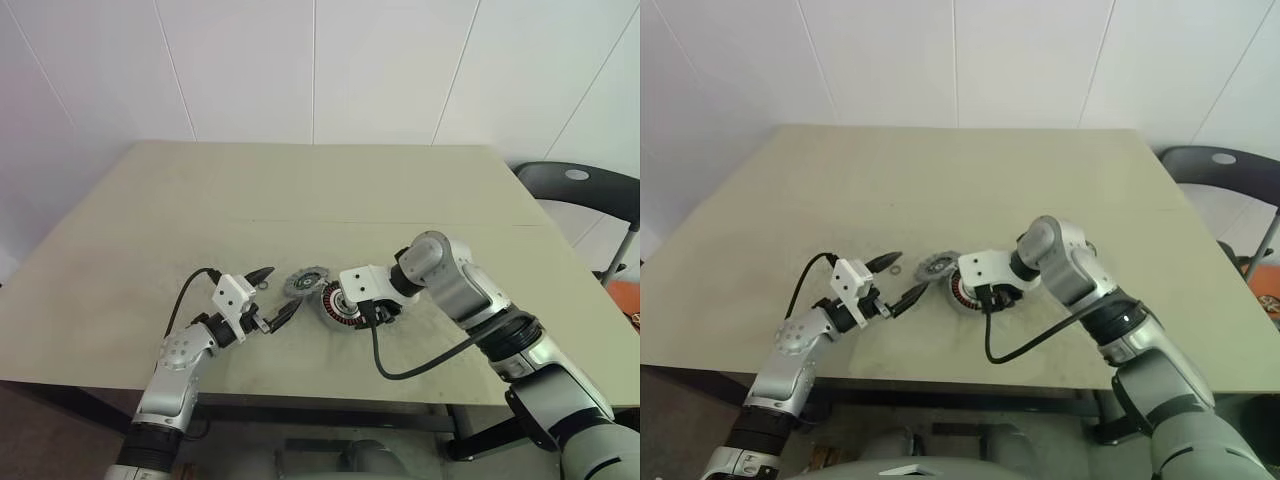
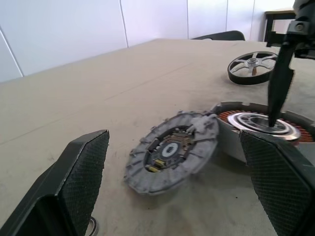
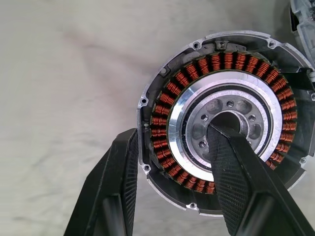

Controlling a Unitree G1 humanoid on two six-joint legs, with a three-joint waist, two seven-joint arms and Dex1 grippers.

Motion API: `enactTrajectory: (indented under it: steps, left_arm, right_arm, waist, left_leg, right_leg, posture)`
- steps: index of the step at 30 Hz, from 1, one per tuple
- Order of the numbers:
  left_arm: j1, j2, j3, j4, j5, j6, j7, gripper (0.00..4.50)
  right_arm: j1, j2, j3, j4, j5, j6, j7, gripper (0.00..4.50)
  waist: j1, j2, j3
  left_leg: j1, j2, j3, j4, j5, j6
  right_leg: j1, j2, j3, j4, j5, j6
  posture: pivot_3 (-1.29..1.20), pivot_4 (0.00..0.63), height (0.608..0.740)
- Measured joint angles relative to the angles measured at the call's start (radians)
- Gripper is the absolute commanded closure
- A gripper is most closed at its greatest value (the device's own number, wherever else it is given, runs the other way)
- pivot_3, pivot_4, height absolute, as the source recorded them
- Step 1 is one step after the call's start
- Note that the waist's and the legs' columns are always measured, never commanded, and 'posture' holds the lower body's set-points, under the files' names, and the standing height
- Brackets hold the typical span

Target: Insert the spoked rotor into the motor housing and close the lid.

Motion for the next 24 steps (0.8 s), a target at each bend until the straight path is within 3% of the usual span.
enactTrajectory:
  steps: [8,15,24]
  left_arm:
    - [0.000,0.000,0.000,0.001,0.000,0.000,0.001,0.00]
    - [0.000,0.000,0.001,0.015,0.001,-0.006,0.002,0.00]
    - [0.000,-0.001,0.001,0.017,0.001,-0.010,0.004,0.00]
  right_arm:
    - [-0.001,0.000,0.021,0.006,0.003,-0.012,-0.014,2.73]
    - [0.004,0.007,0.047,0.032,0.029,-0.041,-0.021,0.44]
    - [0.008,0.005,0.017,0.052,0.121,0.005,-0.006,0.44]
  waist:
    - [-0.004,-0.003,-0.002]
    - [-0.005,-0.004,-0.004]
    - [-0.005,-0.004,-0.004]
  left_leg:
    - [0.001,0.000,0.000,0.000,0.000,0.000]
    - [0.002,0.000,0.000,0.001,0.000,0.000]
    - [0.000,0.001,0.000,0.000,0.000,0.000]
  right_leg:
    - [0.001,0.001,-0.001,0.000,0.000,0.000]
    - [0.003,0.001,-0.001,0.000,0.000,0.000]
    - [0.000,0.001,-0.001,0.000,0.000,0.000]
  posture:
    - [0.00,0.000,0.740]
    - [0.00,0.000,0.740]
    - [0.00,0.000,0.740]
